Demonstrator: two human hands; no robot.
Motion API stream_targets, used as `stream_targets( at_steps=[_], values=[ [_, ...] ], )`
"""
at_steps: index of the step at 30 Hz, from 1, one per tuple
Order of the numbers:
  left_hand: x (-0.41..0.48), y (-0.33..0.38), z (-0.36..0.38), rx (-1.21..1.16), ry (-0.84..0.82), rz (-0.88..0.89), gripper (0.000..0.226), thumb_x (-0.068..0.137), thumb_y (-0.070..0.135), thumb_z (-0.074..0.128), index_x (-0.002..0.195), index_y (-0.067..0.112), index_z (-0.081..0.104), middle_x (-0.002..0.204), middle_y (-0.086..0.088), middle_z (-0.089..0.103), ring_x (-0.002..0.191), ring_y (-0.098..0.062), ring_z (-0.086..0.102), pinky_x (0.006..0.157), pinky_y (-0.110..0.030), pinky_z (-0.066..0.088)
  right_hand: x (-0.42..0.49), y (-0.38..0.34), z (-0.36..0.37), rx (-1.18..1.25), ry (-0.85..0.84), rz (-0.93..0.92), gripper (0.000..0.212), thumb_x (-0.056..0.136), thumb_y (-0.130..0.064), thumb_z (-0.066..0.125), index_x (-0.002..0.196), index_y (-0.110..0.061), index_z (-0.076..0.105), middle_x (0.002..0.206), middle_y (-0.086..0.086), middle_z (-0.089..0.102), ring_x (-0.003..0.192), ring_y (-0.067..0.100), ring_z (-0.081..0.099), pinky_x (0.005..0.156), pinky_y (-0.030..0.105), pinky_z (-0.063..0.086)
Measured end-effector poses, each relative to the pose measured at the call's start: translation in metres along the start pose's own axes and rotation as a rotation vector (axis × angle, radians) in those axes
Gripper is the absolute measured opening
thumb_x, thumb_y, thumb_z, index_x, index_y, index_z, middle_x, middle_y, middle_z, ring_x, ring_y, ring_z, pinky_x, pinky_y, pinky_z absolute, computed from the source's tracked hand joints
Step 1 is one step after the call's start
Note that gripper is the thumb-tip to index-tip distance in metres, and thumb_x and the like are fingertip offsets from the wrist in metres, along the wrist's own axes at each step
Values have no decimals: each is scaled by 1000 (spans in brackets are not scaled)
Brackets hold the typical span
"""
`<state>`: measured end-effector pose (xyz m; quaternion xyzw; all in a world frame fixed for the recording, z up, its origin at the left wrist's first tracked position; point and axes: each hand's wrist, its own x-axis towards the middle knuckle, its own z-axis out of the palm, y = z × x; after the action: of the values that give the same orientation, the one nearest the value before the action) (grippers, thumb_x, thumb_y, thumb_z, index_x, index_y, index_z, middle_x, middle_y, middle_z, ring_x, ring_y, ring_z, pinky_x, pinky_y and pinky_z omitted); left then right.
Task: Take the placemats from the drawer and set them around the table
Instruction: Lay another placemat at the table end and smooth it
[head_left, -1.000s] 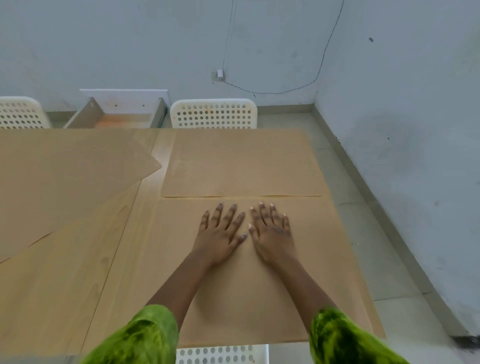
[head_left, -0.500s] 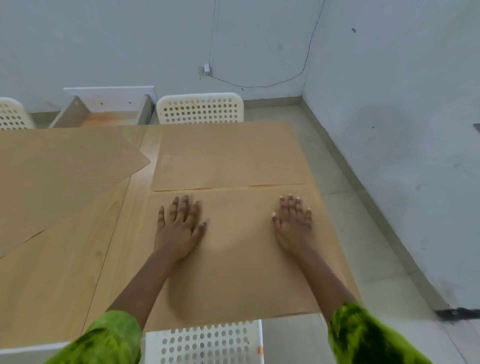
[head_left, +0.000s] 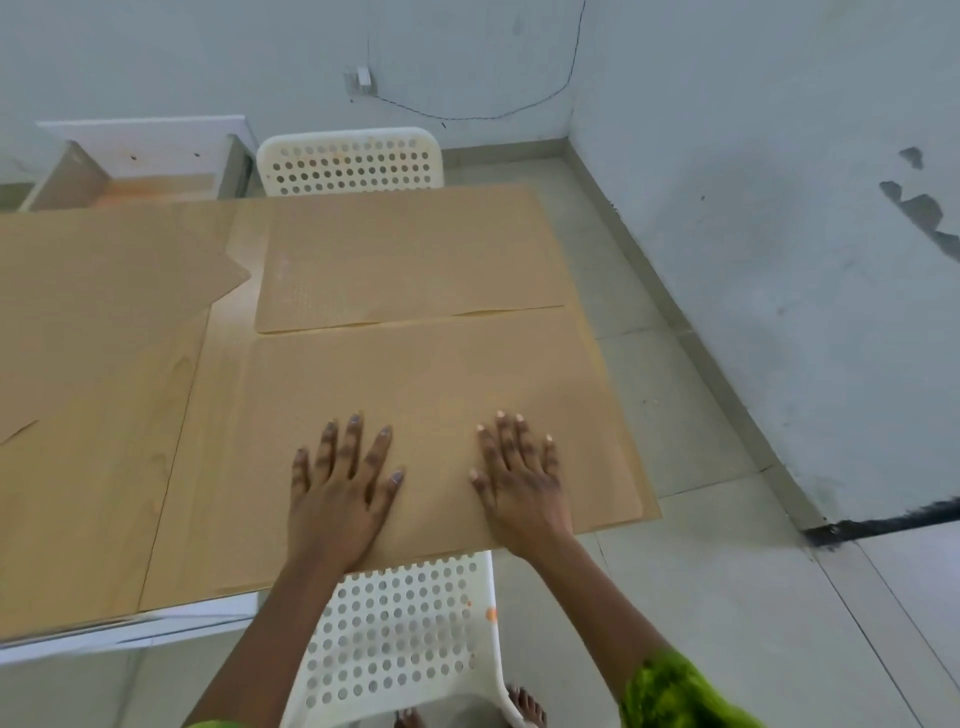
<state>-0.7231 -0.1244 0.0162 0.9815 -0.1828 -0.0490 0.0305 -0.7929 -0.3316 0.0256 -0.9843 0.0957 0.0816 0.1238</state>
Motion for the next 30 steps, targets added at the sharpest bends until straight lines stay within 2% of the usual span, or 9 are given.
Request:
stream_targets(
  at_steps=[2, 6, 9, 13, 17, 20, 23, 26, 30],
  values=[
    [-1, -17, -2, -6, 5, -42, 80, 79, 70, -16, 148, 40, 11, 160, 2, 7, 147, -24, 6, 116, -48, 6, -1, 25, -4, -16, 13, 81, 71, 85, -59, -4, 148, -27, -9, 157, -2, -16, 144, 16, -18, 113, 39, -13],
    [-1, -37, -5, -18, -8, -85, 82, 78, 72, -15, 148, 39, 10, 160, -2, 8, 147, -26, 6, 116, -47, 8, -6, 68, -14, -36, 31, 226, 75, 80, -55, -10, 149, -28, -4, 159, -2, -9, 146, 17, -12, 118, 41, -5],
    [-1, -37, -7, -20, -17, -87, 84, 75, 73, -18, 148, 39, 7, 160, -2, 5, 148, -26, 3, 117, -46, 7, -8, 71, -19, -29, 30, 223, 79, 76, -55, -13, 149, -29, -2, 160, -3, -7, 147, 16, -11, 118, 41, -3],
    [-3, -37, -11, 8, -47, -90, 89, 68, 74, -25, 148, 40, -3, 160, -1, -6, 147, -25, -6, 117, -44, 1, -8, 69, -20, -18, 12, 218, 68, 87, -54, -3, 149, -27, -3, 159, -2, -9, 146, 16, -12, 118, 42, -3],
    [-6, -29, -25, -41, -160, -153, 68, 89, 63, 4, 149, 32, -8, 159, -1, -15, 146, -25, -15, 118, -46, -3, -12, 64, -27, 4, -16, 182, 59, 98, -44, 15, 150, -23, -4, 159, 2, -10, 146, 17, -14, 118, 42, -6],
    [-18, -16, -39, -152, -113, -178, 61, 98, 46, 19, 151, 21, 0, 160, -2, -5, 147, -22, -9, 118, -44, 0, -16, 44, -36, 43, 4, 77, 56, 99, -40, 14, 150, -20, 6, 160, 3, -2, 147, 17, -9, 118, 37, -5],
    [-41, -14, -58, -380, -4, -223, 55, 100, 38, 30, 149, 15, 21, 158, -1, 17, 148, -19, 5, 118, -40, 9, -24, 10, -47, 237, 19, -1, 49, 100, -32, 23, 146, -16, 26, 156, 5, 24, 144, 20, 17, 116, 33, 16],
    [-69, -27, -73, -629, 94, -294, 44, 99, 26, 40, 139, 10, 43, 150, -6, 38, 145, -20, 19, 114, -36, 21, -36, -33, -55, 507, 12, -46, 40, 100, -26, 31, 136, -14, 43, 141, 5, 48, 130, 20, 42, 102, 29, 33],
    [-112, -71, -93, -777, 152, -384, 36, 97, 23, 45, 129, 10, 54, 135, -7, 55, 126, -21, 48, 102, -31, 36, -55, -102, -48, 763, -59, -78, 28, 100, -27, 34, 112, -15, 56, 113, 7, 62, 95, 19, 60, 86, 33, 44]
  ],
)
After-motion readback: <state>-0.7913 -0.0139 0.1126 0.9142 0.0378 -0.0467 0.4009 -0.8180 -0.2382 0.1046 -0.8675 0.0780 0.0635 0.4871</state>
